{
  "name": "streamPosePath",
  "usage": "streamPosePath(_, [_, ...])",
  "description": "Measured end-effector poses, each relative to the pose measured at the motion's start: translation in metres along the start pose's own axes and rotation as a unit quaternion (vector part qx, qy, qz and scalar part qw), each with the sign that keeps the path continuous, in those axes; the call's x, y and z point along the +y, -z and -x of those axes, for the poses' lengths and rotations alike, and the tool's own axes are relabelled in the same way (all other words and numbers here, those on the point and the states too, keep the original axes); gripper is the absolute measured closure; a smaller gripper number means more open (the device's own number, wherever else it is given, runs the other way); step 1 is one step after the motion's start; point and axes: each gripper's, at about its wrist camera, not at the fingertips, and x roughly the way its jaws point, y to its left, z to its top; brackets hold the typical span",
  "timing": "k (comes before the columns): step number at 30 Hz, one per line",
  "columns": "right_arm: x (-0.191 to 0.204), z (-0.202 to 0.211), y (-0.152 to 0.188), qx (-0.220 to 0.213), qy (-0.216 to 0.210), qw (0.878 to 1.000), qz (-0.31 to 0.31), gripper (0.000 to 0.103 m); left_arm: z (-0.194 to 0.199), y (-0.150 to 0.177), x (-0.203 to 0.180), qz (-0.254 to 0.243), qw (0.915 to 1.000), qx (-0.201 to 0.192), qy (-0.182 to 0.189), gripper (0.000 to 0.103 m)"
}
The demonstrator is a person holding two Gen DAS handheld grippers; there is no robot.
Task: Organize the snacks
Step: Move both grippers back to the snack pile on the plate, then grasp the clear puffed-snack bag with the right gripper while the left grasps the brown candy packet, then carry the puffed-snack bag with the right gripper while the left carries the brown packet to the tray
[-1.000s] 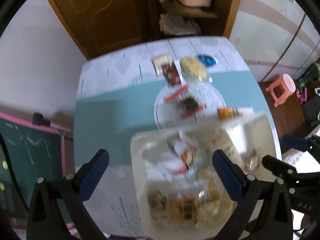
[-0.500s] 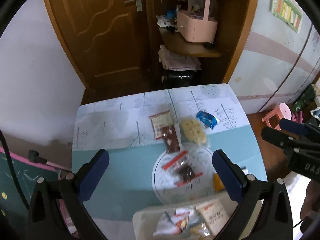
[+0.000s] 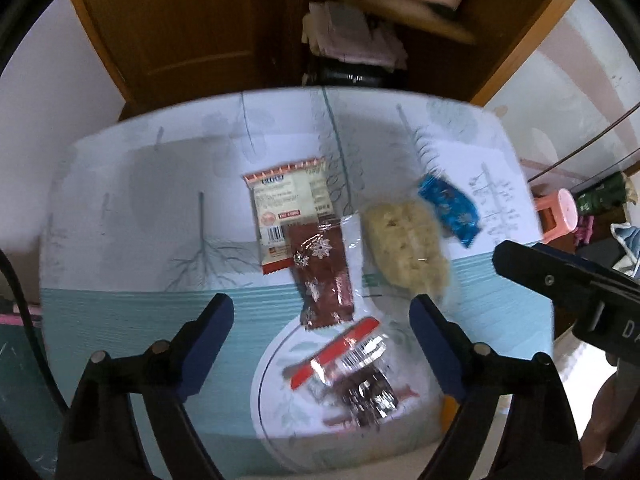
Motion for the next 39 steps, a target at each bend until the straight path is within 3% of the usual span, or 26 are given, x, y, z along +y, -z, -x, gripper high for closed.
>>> streamPosePath(4, [0.0, -0.036, -0.005, 0.032, -0.003, 0.999, -0.015, 0.035, -0.034, -0.002, 0.002, 0.002, 0.9998, 0.019, -0.006, 0.028])
streamPosePath(11, [0.011, -0.067, -0.015, 0.057, -0.017, 0.998, -0.016, 0.035, -0.055, -0.006, 0.009, 0.015, 0.9996, 0.024, -0.003, 0.028])
streamPosePath(17, [0.027, -0.087, -0.016, 0.073, 0.006, 0.997, 0.005, 0.035, -0.06, -0.007, 0.007, 0.018, 0.9995, 0.026, 0.001, 0.043])
streamPosePath(21, [0.031, -0.1, -0.016, 0.087, 0.022, 0.996, 0.002, 0.035, -0.063, -0.007, 0.003, 0.02, 0.9994, 0.028, -0.006, 0.047])
streamPosePath(23, [0.034, -0.101, -0.015, 0.082, 0.031, 0.996, 0.005, 0.037, -0.063, -0.007, 0.001, 0.022, 0.9994, 0.027, -0.005, 0.052])
streamPosePath(24, [0.035, -0.1, -0.014, 0.079, 0.035, 0.996, 0.006, 0.045, -0.062, -0.007, 0.001, 0.024, 0.9994, 0.026, -0.004, 0.057])
streamPosePath(27, [0.035, -0.097, -0.011, 0.078, 0.036, 0.996, 0.004, 0.046, -0.06, -0.003, 0.0, 0.024, 0.9995, 0.022, -0.007, 0.067])
streamPosePath(34, [0.021, -0.082, 0.002, 0.068, 0.037, 0.997, -0.01, 0.048, -0.046, 0.011, 0.002, 0.018, 0.9995, 0.014, -0.024, 0.07])
streamPosePath(39, [0.01, -0.056, 0.016, 0.049, 0.014, 0.998, -0.025, 0.049, 0.005, 0.022, 0.001, 0.014, 0.9996, -0.023, -0.012, 0.07])
